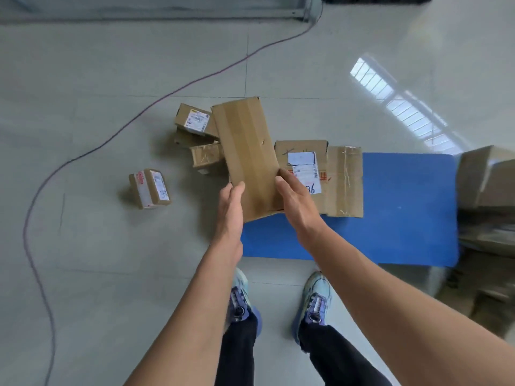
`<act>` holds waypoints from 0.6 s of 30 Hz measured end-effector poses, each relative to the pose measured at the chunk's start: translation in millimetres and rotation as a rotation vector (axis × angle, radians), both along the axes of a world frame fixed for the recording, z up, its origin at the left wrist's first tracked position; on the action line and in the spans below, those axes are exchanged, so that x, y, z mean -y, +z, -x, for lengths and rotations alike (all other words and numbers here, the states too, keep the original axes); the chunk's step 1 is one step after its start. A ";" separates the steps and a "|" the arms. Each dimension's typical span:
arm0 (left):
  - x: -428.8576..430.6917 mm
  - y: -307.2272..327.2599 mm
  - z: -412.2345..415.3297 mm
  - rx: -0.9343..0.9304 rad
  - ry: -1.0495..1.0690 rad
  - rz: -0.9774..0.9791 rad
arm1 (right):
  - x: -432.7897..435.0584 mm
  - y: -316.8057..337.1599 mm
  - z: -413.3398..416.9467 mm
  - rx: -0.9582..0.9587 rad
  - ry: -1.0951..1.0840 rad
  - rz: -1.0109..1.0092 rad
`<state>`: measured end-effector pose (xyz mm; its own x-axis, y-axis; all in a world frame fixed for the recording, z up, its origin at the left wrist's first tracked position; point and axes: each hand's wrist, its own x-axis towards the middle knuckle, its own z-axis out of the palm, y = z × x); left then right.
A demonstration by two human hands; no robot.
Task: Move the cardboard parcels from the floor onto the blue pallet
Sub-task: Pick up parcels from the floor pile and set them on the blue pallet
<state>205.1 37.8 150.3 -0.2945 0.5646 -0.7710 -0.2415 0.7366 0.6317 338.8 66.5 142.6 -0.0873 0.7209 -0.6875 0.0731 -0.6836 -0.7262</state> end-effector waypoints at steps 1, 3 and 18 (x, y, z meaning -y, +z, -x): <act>-2.9 1.1 -18.1 0.015 -0.026 -0.009 | 1.0 1.3 -17.6 0.016 -0.030 0.001; -7.5 0.8 -50.5 0.039 -0.085 0.000 | 3.9 2.7 -50.4 0.054 -0.093 0.016; 5.0 -27.7 -210.6 0.126 -0.464 0.067 | 44.6 -14.5 -218.4 0.302 -0.387 0.068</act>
